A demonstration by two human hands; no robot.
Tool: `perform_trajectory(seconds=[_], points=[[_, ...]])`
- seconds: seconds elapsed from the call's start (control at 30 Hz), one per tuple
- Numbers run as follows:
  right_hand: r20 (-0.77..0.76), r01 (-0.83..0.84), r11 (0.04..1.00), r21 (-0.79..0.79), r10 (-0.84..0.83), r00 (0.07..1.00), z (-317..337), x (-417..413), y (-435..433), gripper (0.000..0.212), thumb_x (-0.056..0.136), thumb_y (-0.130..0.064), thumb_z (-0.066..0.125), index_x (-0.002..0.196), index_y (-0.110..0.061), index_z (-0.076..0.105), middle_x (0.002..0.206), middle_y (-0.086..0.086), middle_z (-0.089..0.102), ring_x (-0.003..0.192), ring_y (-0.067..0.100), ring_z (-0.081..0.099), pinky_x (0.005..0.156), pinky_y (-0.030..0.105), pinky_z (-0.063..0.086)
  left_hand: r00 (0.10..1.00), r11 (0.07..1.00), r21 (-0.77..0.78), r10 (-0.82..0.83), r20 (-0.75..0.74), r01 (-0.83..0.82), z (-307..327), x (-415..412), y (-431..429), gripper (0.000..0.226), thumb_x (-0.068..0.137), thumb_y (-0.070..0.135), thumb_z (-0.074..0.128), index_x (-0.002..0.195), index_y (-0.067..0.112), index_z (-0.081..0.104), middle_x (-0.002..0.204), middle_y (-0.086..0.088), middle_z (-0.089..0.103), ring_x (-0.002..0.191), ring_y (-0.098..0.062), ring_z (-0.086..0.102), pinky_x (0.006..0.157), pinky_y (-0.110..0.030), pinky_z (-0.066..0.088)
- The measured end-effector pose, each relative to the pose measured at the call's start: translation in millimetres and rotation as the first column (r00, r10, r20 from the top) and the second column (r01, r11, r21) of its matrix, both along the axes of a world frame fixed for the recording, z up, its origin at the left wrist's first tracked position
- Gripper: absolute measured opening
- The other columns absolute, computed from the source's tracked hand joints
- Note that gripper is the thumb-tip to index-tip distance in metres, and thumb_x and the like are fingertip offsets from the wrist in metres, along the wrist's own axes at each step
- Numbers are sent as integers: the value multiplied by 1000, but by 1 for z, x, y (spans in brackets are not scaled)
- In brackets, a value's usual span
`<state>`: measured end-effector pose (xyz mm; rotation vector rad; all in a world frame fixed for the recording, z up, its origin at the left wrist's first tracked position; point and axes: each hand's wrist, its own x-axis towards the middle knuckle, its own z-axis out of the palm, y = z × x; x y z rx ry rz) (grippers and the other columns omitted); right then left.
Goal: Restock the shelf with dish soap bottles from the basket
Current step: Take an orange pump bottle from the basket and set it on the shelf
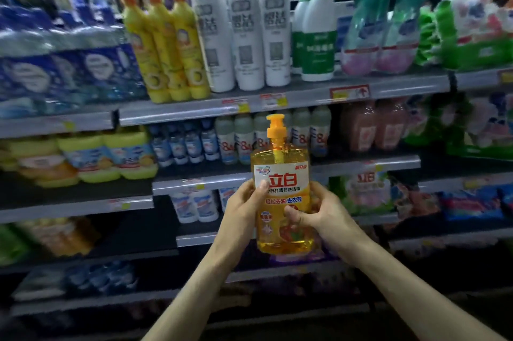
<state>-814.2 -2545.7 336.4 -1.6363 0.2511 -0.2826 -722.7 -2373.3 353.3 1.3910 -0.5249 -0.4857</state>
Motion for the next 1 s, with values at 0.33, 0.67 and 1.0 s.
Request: perform_trajectory(seconds=[0.33,0.67,1.0], points=[[74,-379,925,-16,379,922,34,85,44,59,81,-29,89,133,-28,61,120,-8,78,108,11,76,80,29,64,944,951,20,304,126,-309,37,14,73,38,107,47,53,135,26,65,125,5,78,116,-14,75,87,-24,62],[134,-565,820,-90,572,809,58,155,173,66,71,-43,90,129,-31,61,116,-15,77,106,5,75,80,29,64,811,829,-49,556,180,-557,55,29,193,38,107,48,53,135,27,66,129,4,77,119,-16,74,89,-25,62],[249,-599,799,42,572,781,83,232,356,67,66,-24,93,126,-21,65,110,-3,81,99,16,79,70,28,64,696,731,-116,678,239,-672,84,77,359,38,100,58,60,128,35,73,124,3,79,114,-16,76,85,-26,63]])
